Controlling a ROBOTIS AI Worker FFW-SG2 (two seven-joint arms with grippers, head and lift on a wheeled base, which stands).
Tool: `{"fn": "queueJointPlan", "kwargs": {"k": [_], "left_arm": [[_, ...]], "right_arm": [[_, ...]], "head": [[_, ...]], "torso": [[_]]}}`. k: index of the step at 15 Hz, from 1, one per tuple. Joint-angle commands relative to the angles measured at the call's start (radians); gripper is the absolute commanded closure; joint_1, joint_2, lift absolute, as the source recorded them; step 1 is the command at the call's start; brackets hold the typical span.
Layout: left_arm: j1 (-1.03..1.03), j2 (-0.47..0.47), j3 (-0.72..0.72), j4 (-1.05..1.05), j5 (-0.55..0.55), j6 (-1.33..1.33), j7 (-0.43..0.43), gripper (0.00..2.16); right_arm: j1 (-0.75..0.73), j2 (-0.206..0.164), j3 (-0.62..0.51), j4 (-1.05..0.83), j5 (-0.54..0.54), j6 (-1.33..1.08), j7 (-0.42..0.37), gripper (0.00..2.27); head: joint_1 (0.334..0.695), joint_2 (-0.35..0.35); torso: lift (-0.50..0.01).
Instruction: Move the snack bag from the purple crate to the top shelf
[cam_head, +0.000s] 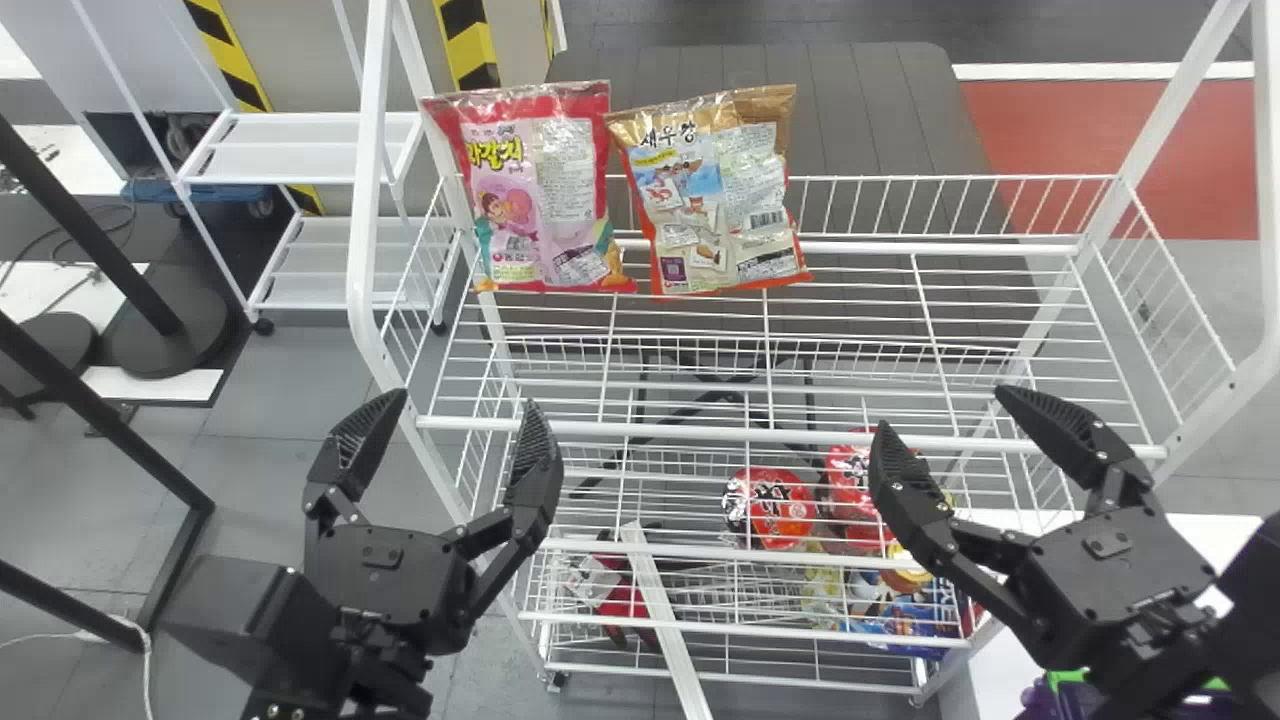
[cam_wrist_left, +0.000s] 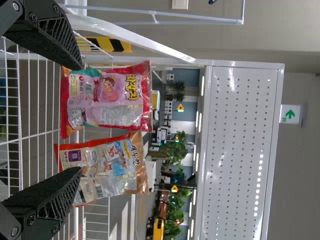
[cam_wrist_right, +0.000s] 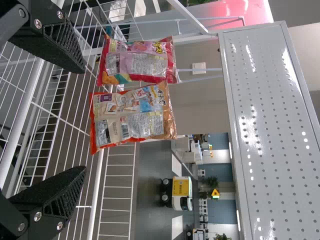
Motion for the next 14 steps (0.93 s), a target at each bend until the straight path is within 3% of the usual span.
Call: {"fn": "queueJointPlan", "kwargs": {"k": [1,14], "left_arm": [[0.000,0.000,-0.001,0.000,0.000,0.000,0.000,0.10],[-0.006,0.000,-0.002,0.005,0.000,0.000,0.000,0.10]], "right_arm": [[-0.002,0.001,0.000,0.000,0.000,0.003,0.000,0.14],[-0.009,0.001,-0.002,0.001,0.000,0.006,0.000,0.14]], "head": [[0.695,0.067],[0.695,0.065]], "torso": [[0.000],[0.000]]}}
